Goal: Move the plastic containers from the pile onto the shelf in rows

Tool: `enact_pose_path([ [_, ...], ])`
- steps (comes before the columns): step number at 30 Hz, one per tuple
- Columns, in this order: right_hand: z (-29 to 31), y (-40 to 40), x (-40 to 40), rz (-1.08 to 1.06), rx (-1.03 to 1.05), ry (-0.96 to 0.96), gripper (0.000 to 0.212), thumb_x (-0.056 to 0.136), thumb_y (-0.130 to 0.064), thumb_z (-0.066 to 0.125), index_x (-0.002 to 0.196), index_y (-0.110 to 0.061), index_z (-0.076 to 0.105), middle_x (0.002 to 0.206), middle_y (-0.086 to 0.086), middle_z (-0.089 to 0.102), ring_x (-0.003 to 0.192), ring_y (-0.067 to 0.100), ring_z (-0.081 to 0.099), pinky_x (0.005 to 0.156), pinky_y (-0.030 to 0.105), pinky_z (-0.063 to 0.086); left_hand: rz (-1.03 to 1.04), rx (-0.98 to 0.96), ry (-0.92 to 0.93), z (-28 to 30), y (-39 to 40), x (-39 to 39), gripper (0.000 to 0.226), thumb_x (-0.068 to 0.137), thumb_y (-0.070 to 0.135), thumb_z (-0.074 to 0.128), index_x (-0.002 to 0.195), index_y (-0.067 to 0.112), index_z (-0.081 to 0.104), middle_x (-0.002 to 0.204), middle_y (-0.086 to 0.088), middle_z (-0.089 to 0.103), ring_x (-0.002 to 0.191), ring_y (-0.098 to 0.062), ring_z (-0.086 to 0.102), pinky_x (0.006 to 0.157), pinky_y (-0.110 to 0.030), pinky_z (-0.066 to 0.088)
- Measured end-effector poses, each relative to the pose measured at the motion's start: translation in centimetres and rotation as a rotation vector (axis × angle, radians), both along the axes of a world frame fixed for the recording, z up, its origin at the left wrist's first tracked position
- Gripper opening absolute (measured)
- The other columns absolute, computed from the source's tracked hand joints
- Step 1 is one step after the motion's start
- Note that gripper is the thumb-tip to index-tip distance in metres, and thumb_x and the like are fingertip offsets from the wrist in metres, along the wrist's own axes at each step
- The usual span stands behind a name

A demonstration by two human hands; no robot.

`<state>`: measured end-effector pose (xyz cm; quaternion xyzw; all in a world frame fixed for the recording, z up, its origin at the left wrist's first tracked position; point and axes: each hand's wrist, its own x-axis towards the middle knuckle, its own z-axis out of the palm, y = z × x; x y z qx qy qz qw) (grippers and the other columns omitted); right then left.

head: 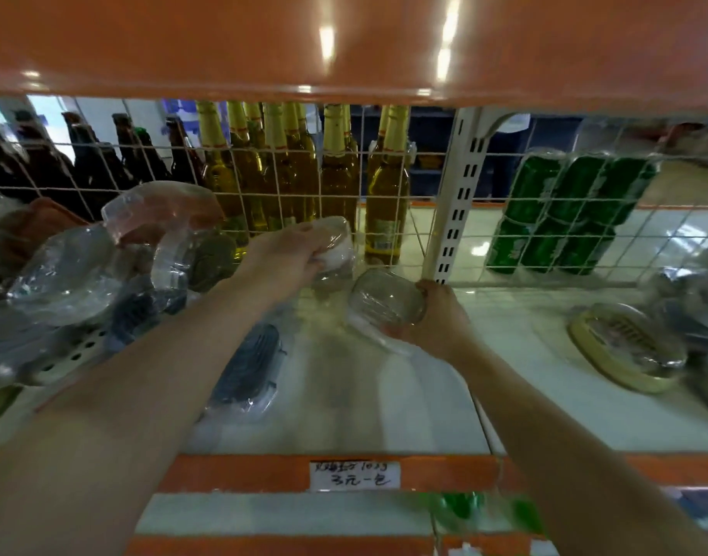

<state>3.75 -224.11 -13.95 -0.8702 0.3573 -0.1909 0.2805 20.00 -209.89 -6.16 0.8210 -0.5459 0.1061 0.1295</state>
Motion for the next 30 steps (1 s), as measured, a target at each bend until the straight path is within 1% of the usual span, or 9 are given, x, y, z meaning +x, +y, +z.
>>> enact_pose_path([
  [4,0.7,1.5,-4.1,-0.114,0.033,-0.022,0.088,0.064,-0.043,0.084,0.135,-0.014,0.040,0.129,0.003,0.044,0.113,0.021,0.051,0.089,0.030,0.045,-0.052,-0.038,-0.032,0.7,0.1,-2.4,0.017,0.095,0.028,0.053,0.108,0.018,0.053,0.091,0.004,0.046,0.089,-0.019,0.052,0.069,-0.028,0.031],
  [9,1.4,2.5,-10.2,-0.267,0.023,-0.016,0.089,0.068,-0.044,0.081,0.139,-0.013,0.036,0.133,0.005,0.042,0.115,0.023,0.049,0.088,0.030,0.043,-0.127,-0.105,-0.014,0.7,-1.2,-6.6,0.021,0.093,0.027,0.056,0.110,0.016,0.057,0.100,0.001,0.055,0.083,-0.014,0.043,0.067,-0.029,0.030],
  [13,1.6,2.7,-15.7,-0.406,0.013,0.001,0.091,0.069,-0.046,0.079,0.141,-0.012,0.034,0.137,0.009,0.039,0.120,0.026,0.047,0.096,0.037,0.042,-0.263,-0.108,0.032,0.2,-2.6,-11.1,0.024,0.094,0.025,0.054,0.117,0.017,0.057,0.110,-0.005,0.061,0.090,-0.018,0.052,0.068,-0.029,0.032],
  [19,1.6,1.7,-24.6,-0.598,0.006,-0.061,0.093,0.071,-0.046,0.078,0.144,-0.012,0.031,0.143,0.009,0.037,0.127,0.027,0.043,0.101,0.035,0.038,-0.369,-0.049,-0.017,0.2,-7.1,-18.3,0.024,0.094,0.029,0.052,0.116,0.020,0.057,0.115,-0.003,0.059,0.094,-0.022,0.056,0.064,-0.029,0.035],
  [21,1.5,0.8,-27.6,-0.655,0.016,-0.074,0.098,0.070,-0.047,0.078,0.146,-0.011,0.028,0.144,0.010,0.037,0.130,0.028,0.041,0.105,0.037,0.036,-0.423,-0.063,-0.025,0.1,-8.6,-21.2,0.018,0.093,0.028,0.053,0.109,0.020,0.057,0.110,-0.002,0.058,0.089,-0.022,0.054,0.061,-0.029,0.031],
  [24,1.3,-0.7,-32.5,-0.719,0.001,-0.100,0.098,0.068,-0.045,0.080,0.145,-0.009,0.031,0.141,0.012,0.039,0.128,0.029,0.042,0.104,0.037,0.036,-0.509,-0.112,-0.009,0.1,-11.2,-26.0,0.006,0.092,0.026,0.055,0.092,0.021,0.054,0.090,0.008,0.044,0.079,-0.019,0.049,0.054,-0.030,0.025],
  [26,1.4,-2.2,-36.2,-0.749,-0.018,-0.093,0.096,0.068,-0.044,0.080,0.144,-0.009,0.033,0.138,0.013,0.041,0.126,0.030,0.044,0.101,0.036,0.037,-0.539,-0.122,-0.009,0.1,-13.4,-29.5,0.016,0.092,0.027,0.055,0.082,0.021,0.044,0.085,0.009,0.042,0.077,-0.021,0.051,0.051,-0.030,0.023],
  [28,1.6,-4.0,-40.0,-0.763,-0.011,-0.064,0.097,0.069,-0.046,0.079,0.144,-0.009,0.032,0.139,0.012,0.040,0.126,0.028,0.043,0.100,0.035,0.037,-0.566,-0.130,0.006,0.1,-15.8,-33.2,0.020,0.092,0.027,0.056,0.080,0.021,0.041,0.081,0.008,0.041,0.078,-0.025,0.053,0.053,-0.030,0.026],
  [30,2.0,-6.2,-43.7,-0.766,-0.009,-0.051,0.099,0.069,-0.048,0.079,0.145,-0.009,0.031,0.140,0.013,0.040,0.127,0.028,0.043,0.101,0.034,0.037,-0.574,-0.148,0.039,0.0,-18.0,-36.7,0.010,0.092,0.025,0.055,0.088,0.021,0.047,0.085,0.008,0.041,0.083,-0.027,0.055,0.054,-0.030,0.027],
])
